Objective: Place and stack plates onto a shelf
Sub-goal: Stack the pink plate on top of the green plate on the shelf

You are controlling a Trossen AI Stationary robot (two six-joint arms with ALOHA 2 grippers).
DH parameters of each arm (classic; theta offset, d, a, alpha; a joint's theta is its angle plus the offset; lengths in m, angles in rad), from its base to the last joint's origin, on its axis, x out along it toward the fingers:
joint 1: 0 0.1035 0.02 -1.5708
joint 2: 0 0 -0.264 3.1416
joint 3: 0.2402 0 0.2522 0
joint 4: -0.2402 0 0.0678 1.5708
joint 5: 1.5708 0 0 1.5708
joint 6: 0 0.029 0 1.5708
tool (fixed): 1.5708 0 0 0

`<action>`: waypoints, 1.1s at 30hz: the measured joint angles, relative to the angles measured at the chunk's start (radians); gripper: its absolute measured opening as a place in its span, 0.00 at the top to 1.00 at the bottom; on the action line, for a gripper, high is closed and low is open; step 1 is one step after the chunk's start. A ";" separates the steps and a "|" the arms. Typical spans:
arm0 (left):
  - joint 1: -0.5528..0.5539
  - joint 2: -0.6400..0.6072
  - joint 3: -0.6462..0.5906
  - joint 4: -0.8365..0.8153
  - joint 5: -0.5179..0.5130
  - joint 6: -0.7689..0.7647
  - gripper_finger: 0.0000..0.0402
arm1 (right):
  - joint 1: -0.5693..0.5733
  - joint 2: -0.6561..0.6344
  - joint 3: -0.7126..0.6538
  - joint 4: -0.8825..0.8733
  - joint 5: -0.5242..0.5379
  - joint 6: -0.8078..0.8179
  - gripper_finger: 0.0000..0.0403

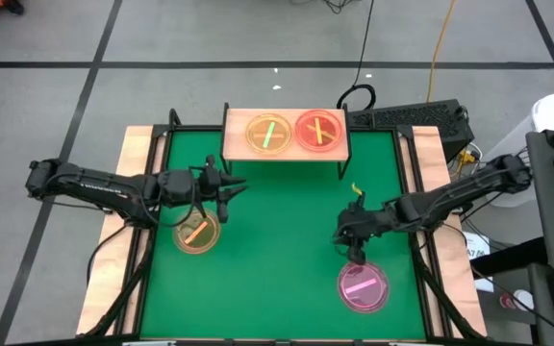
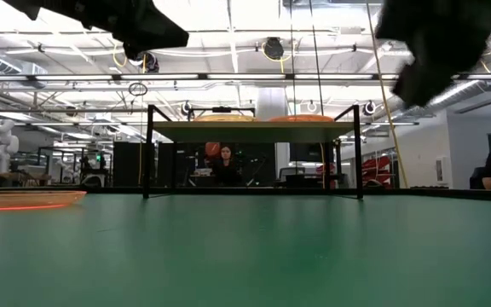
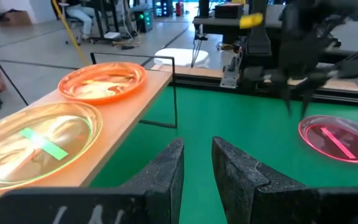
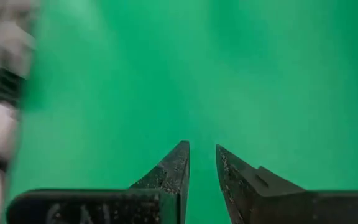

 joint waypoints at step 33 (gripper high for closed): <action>-0.007 0.000 0.000 -0.015 0.003 -0.034 0.78 | 0.003 0.065 -0.304 0.146 -0.359 0.303 0.85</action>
